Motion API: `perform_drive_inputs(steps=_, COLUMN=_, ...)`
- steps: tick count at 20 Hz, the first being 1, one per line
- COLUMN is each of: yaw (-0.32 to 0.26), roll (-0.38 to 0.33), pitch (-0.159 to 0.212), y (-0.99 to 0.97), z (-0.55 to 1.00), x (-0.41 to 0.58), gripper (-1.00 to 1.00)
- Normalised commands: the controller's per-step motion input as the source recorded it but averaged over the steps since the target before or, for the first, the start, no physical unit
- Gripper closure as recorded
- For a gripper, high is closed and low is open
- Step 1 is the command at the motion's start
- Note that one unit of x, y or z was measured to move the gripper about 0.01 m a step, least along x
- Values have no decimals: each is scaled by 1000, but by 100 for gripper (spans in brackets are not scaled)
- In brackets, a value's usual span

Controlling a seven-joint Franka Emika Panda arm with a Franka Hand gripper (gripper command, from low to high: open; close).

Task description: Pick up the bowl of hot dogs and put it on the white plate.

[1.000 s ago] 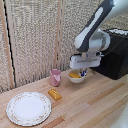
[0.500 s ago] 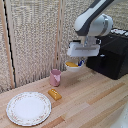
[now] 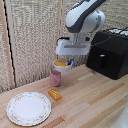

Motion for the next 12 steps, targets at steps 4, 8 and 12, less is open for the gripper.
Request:
perform_drive_inputs(steps=4, yaw=3, roll=-12, pitch=28, y=966, z=-123, x=334, gripper=100)
perform_drive_inputs(steps=8, yaw=10, roll=-5, pitch=47, y=946, z=-155, x=383, gripper=100)
perform_drive_inputs(steps=12, yaw=32, roll=-16, pitch=74, y=826, z=-237, x=434, gripper=100)
